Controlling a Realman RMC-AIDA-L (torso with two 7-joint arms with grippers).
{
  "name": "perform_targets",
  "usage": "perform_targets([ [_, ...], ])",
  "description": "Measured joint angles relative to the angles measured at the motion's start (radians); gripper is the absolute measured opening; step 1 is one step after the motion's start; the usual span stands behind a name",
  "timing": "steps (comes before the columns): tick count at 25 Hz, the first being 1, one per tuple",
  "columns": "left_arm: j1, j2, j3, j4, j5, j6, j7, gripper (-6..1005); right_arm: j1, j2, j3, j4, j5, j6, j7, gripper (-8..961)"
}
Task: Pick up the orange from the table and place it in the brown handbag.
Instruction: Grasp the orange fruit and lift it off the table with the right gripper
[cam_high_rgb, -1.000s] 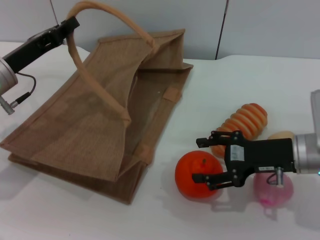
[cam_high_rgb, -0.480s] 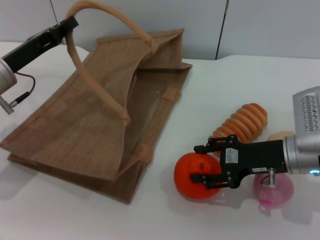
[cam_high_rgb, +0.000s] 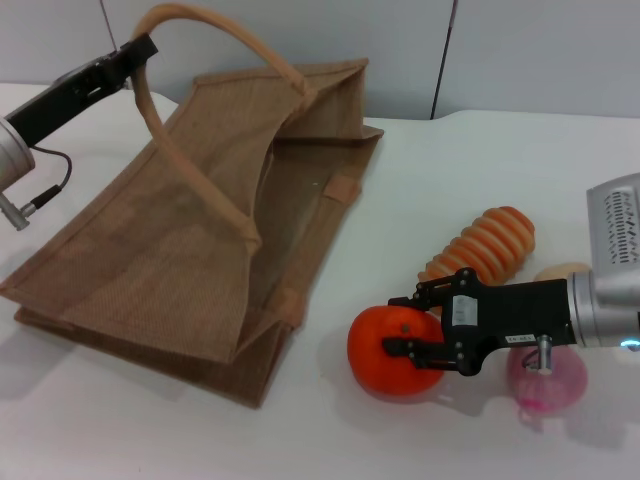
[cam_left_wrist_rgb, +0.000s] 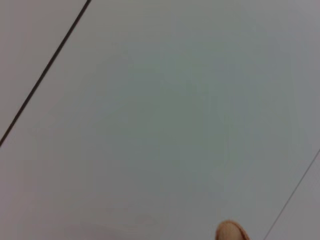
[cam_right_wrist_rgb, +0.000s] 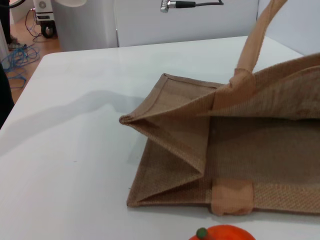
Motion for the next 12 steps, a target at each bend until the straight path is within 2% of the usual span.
perform_targets([
  [7, -0.004, 0.0, 0.0, -0.003, 0.001, -0.006, 0.0, 131, 0.0, 0.0, 0.004, -0.006, 0.004, -0.014, -0.001, 475],
  [12, -0.003, 0.0, 0.001, -0.003, 0.002, -0.028, 0.003, 131, 0.0, 0.0, 0.007, -0.008, 0.021, -0.076, -0.037, 404],
])
